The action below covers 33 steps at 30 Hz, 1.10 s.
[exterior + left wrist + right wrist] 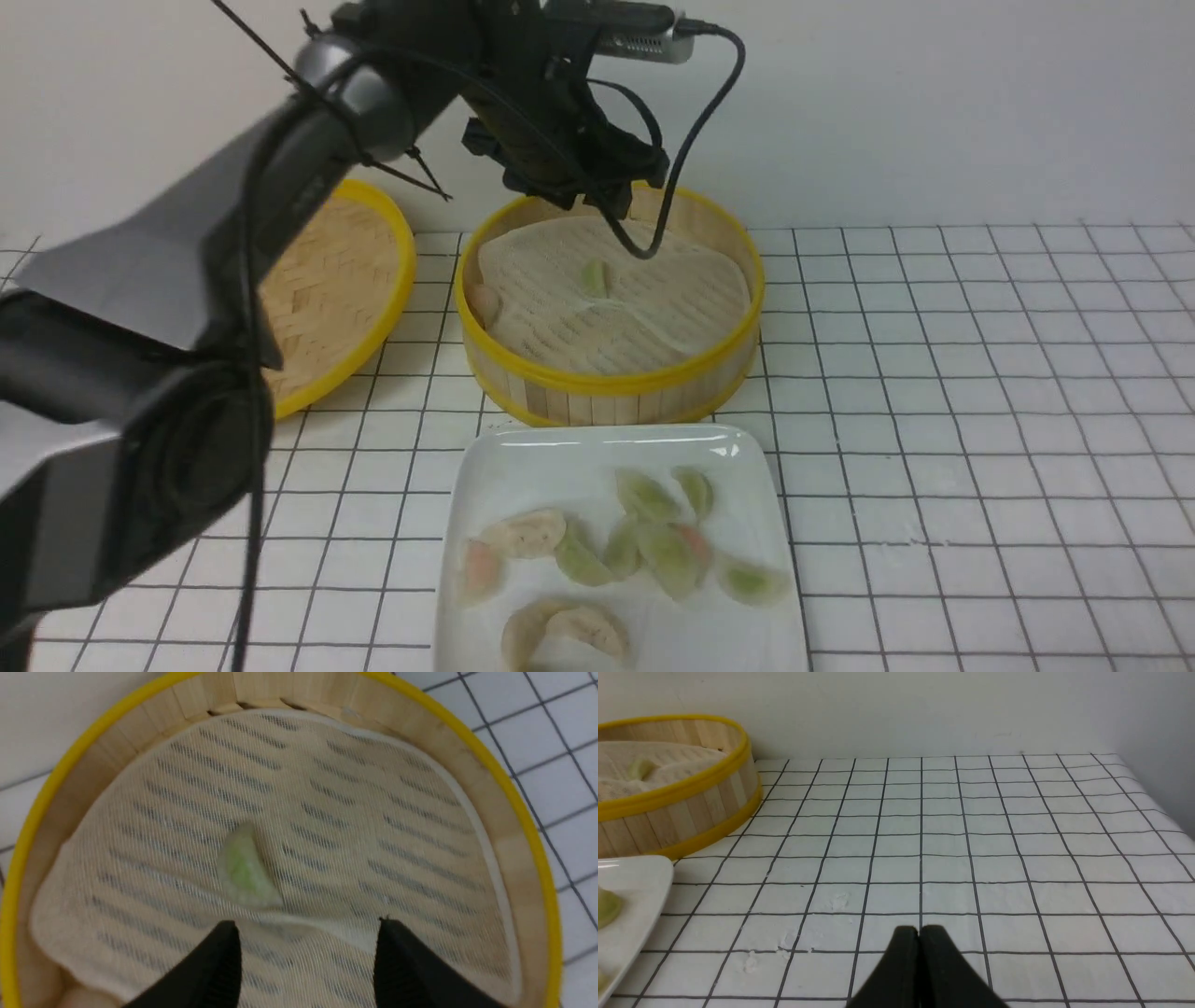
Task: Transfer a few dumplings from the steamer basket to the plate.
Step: Use the left arm to grab a dumpling from the steamer
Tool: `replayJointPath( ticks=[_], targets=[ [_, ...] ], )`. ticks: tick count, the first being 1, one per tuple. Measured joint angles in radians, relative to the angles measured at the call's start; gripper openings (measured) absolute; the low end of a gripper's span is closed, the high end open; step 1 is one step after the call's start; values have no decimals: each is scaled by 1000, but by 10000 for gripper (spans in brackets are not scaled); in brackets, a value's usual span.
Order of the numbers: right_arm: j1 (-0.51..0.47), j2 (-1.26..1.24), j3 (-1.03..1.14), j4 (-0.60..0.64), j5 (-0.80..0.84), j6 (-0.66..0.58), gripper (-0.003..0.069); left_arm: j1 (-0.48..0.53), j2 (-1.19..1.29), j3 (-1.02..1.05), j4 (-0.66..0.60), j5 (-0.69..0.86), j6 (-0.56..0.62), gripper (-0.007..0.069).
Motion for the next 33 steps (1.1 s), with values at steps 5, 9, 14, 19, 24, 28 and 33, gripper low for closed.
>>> replayJointPath(
  ticks=[5, 9, 14, 19, 24, 28, 33],
  targets=[
    [0, 0, 0, 0, 0, 0, -14, 0, 154, -122, 57, -17, 19, 353],
    [0, 0, 0, 0, 0, 0, -14, 0, 208, -129, 105, -47, 21, 353],
    [0, 0, 0, 0, 0, 0, -14, 0, 233, -129, 108, -67, 22, 353],
    [0, 0, 0, 0, 0, 0, -14, 0, 233, -131, 95, -81, 23, 353],
    [0, 0, 0, 0, 0, 0, -14, 0, 233, -131, 96, -89, 27, 351],
    [0, 0, 0, 0, 0, 0, -14, 0, 237, -131, 96, -89, 27, 351],
    [0, 0, 0, 0, 0, 0, -14, 0, 256, -137, 95, -73, 27, 333]
  ],
)
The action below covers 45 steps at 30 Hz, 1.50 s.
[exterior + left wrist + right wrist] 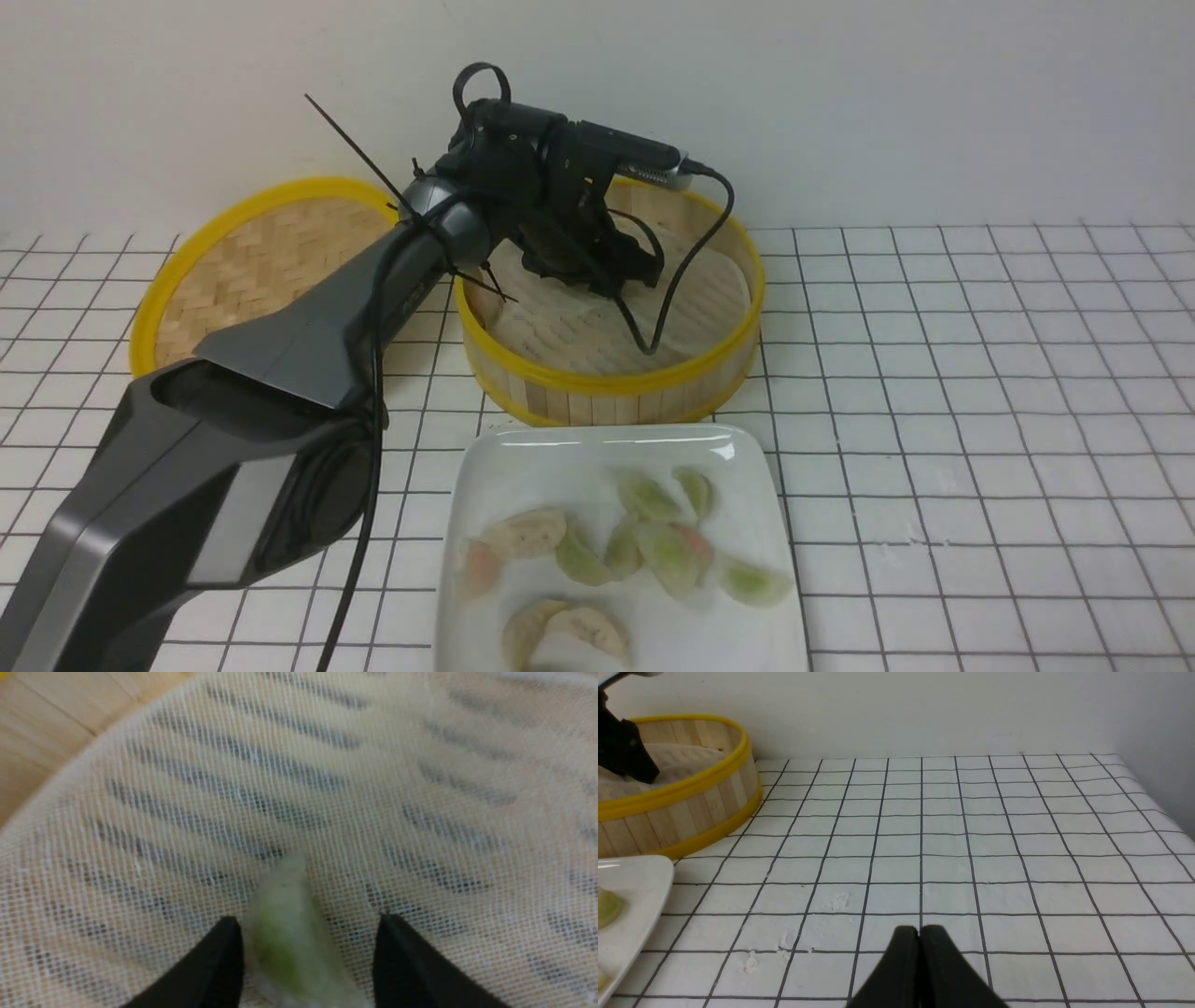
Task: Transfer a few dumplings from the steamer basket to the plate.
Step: Use the left arm to grab a dumpling from the steamer, then use the left arm to put the dumpling into the plate
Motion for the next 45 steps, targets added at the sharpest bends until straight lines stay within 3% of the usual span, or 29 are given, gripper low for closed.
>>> replayJointPath(
  ticks=[2, 6, 19, 28, 31, 38, 39, 41, 45],
  targets=[
    [0, 0, 0, 0, 0, 0, -14, 0, 0, -1, 0, 6, 2, 309],
    [0, 0, 0, 0, 0, 0, -14, 0, 1, -15, -1, 22, 15, 126],
    [0, 0, 0, 0, 0, 0, -14, 0, -39, -179, 1, 271, 33, 131],
    [0, 0, 0, 0, 0, 0, -14, 0, -196, -124, -35, 296, 92, 131],
    [0, 0, 0, 0, 0, 0, -14, 0, -355, 65, -66, 296, 96, 131],
    [0, 0, 0, 0, 0, 0, -14, 0, -858, 793, -130, 291, 97, 131],
    [0, 0, 0, 0, 0, 0, -14, 0, -858, 813, -135, 288, 97, 131],
    [0, 0, 0, 0, 0, 0, -14, -4, -955, 1034, -202, 213, 99, 131],
    [0, 0, 0, 0, 0, 0, -14, -7, -989, 1288, -299, 12, 122, 131]
  ],
)
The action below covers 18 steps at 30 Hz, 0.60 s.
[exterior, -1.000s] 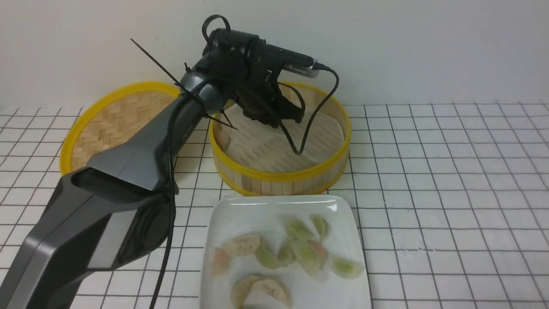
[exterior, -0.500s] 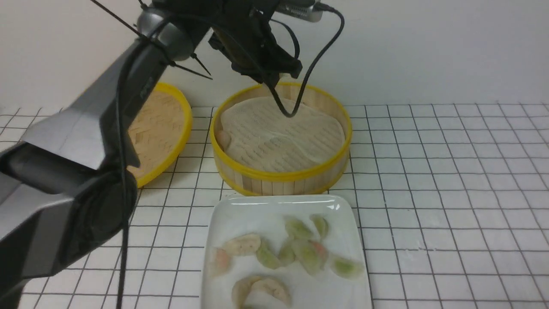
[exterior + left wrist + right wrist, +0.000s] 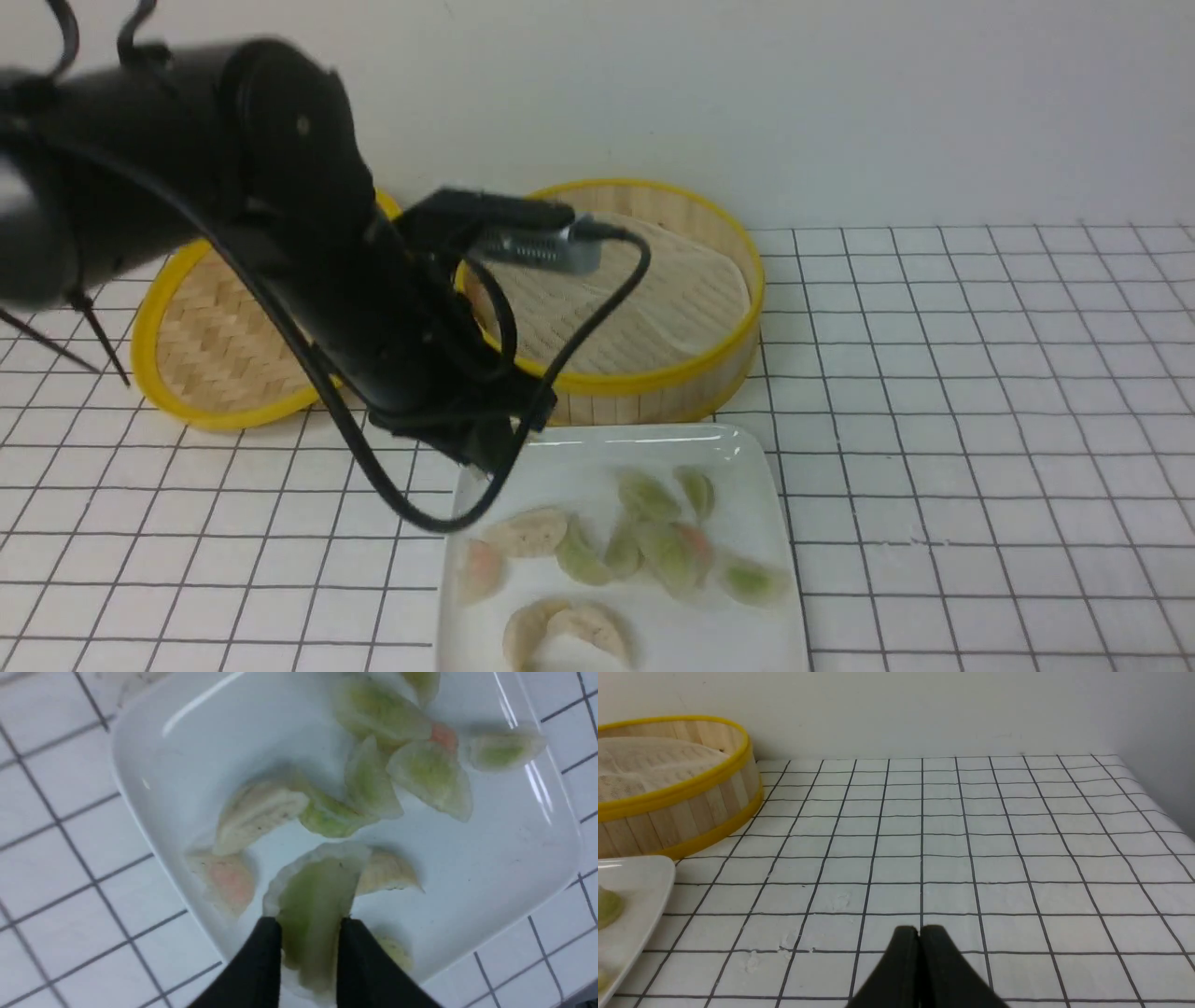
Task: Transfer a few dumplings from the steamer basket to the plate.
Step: Use the left arm to put the dumpling into the plate
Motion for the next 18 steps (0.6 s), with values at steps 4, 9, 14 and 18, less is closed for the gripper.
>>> replayJointPath(
  ticks=[4, 9, 14, 18],
  targets=[
    [0, 0, 0, 0, 0, 0, -14, 0, 26, 98, -26, -100, 64, 132],
    [0, 0, 0, 0, 0, 0, -14, 0, 86, 115, -46, -118, 99, 221],
    [0, 0, 0, 0, 0, 0, -14, 0, 108, 84, -56, -58, 102, 443],
    [0, 0, 0, 0, 0, 0, -14, 0, 74, 0, -56, 68, 100, 403]
  ],
)
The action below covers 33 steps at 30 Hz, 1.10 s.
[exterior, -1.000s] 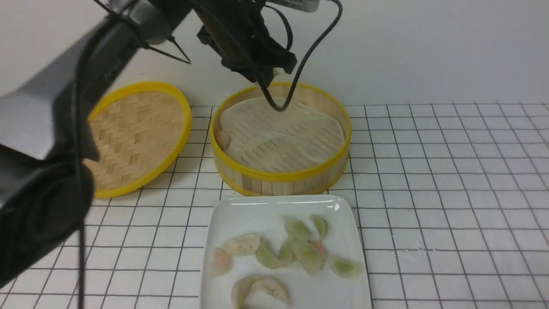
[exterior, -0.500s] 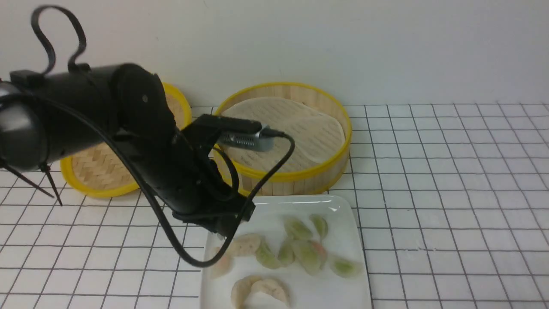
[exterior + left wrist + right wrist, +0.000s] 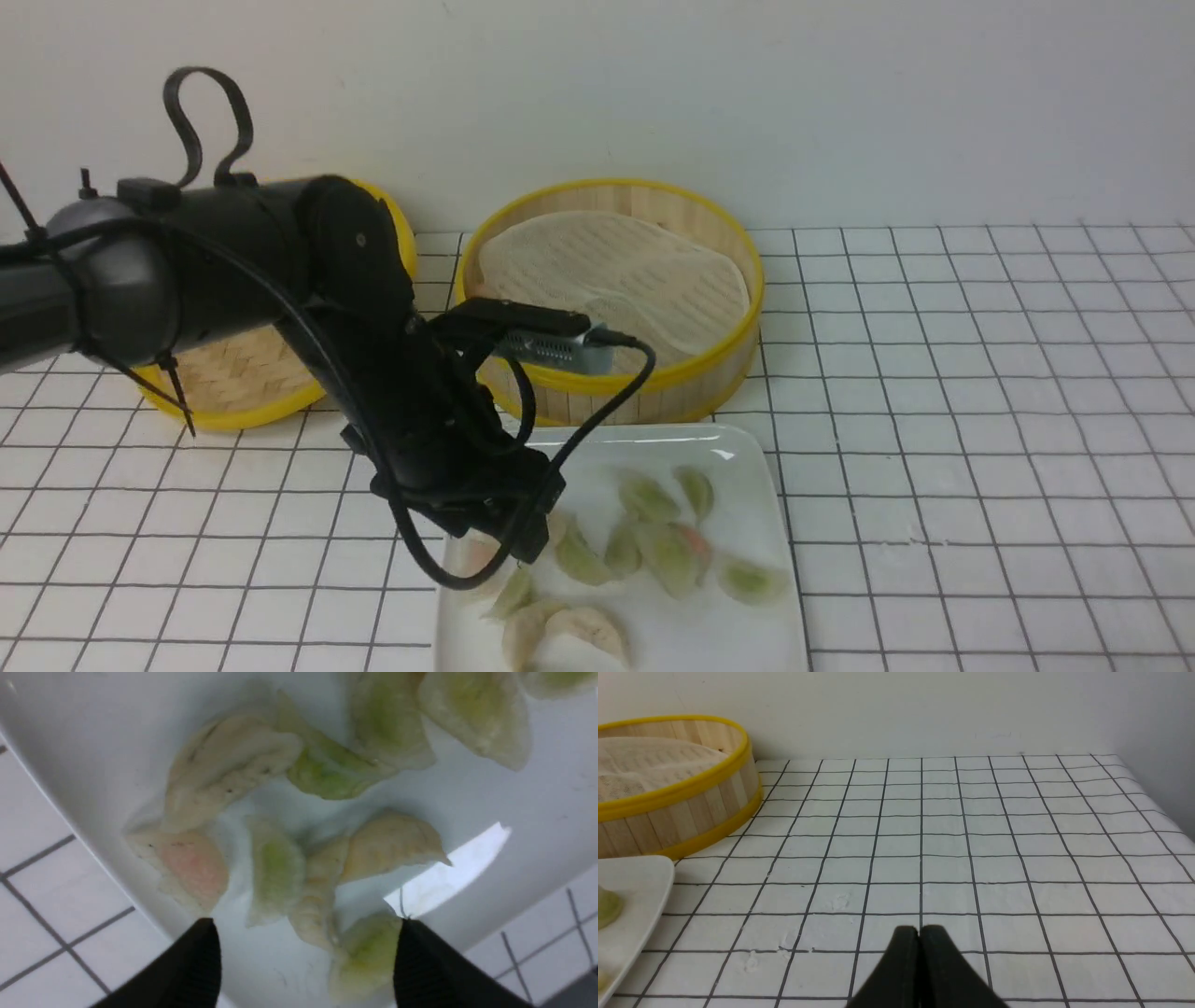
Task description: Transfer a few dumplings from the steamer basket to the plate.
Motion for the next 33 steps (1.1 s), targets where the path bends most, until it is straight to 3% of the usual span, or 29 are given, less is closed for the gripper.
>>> replayJointPath(
  ticks=[2, 5, 7, 18, 33],
  targets=[
    [0, 0, 0, 0, 0, 0, -14, 0, -41, -20, 0, 29, -9, 311],
    [0, 0, 0, 0, 0, 0, -14, 0, -189, -11, 5, 22, -25, 82],
    [0, 0, 0, 0, 0, 0, -14, 0, -310, 29, 5, -36, -37, 22],
    [0, 0, 0, 0, 0, 0, -14, 0, -985, 502, 10, -566, -44, -6],
    [0, 0, 0, 0, 0, 0, -14, 0, -1385, 643, 165, -595, -21, -6]
  ],
)
